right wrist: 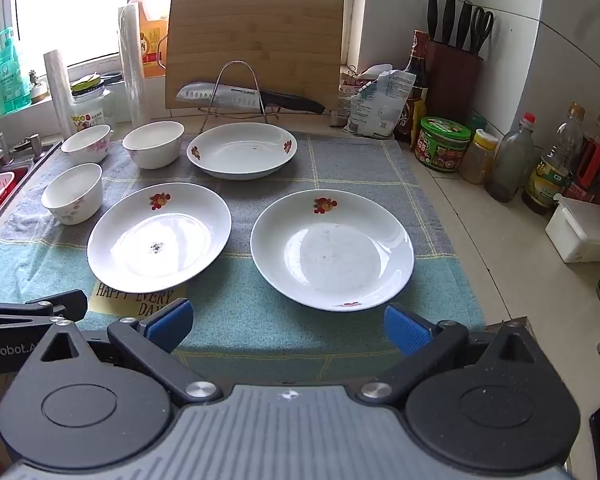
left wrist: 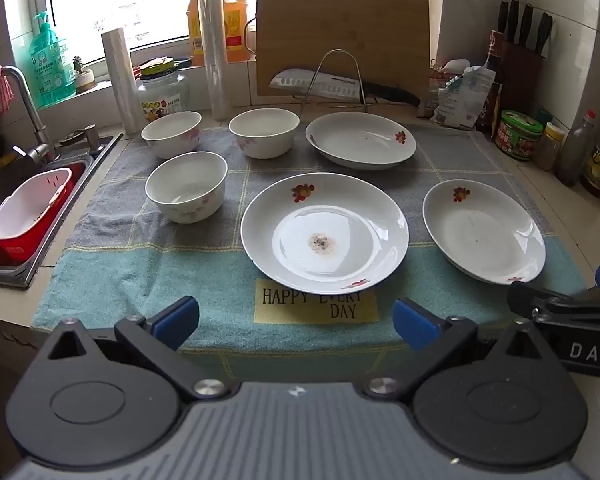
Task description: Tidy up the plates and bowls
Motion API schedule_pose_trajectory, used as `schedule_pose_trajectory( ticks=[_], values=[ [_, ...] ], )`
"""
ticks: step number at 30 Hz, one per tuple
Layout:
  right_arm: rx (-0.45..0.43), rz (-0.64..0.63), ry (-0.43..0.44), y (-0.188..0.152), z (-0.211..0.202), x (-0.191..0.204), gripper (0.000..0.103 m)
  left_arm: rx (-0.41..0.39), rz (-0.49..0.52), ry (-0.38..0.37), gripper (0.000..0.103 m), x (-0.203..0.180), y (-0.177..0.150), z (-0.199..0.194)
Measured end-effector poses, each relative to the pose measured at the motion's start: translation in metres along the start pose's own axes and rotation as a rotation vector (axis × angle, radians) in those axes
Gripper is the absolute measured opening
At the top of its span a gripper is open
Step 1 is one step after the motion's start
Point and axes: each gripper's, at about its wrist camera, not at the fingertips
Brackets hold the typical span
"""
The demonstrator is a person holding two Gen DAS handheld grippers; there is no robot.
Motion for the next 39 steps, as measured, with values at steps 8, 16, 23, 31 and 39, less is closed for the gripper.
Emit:
schedule_pose_trajectory(
  ticks=[8,16,23,31,39],
  values=[
    [-0.004,-0.008,0.002,-0.0007,0.0006,0.0013,0.103,0.009,-0.012,0.001,0.102,0.0019,0.0012,0.0005],
    [-0.009,-0.015,-0.001,0.0011,0.0003,0.0032,0.103,0.009,-0.019,0.011,0.102,0.0024,0.0001,0.0001],
    [-0.014,-0.016,-0.003,0.0001,-0.0014,0.0033,0.103,0.005,-0.018,0.016,0.102,0.0019,0.0002,-0.0015],
    [-0.016,-0.017,-0.002,0.0029,-0.0031,0.0025,0.103,0.0,-0.022,0.023,0.102,0.0003,0.0018,-0.0032],
    [-0.02,-0.022,-0.001,0.0048,-0.0032,0.0027,0.103,-0.002,-0.026,0.027,0.102,0.0,0.0032,-0.0041]
  ],
)
Point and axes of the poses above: each gripper's, at about its wrist camera, not at the fingertips, and z roughly the way its jaws point, x to its left, y to its top, and after that the axes turned 7 degrees about -z, right-handed
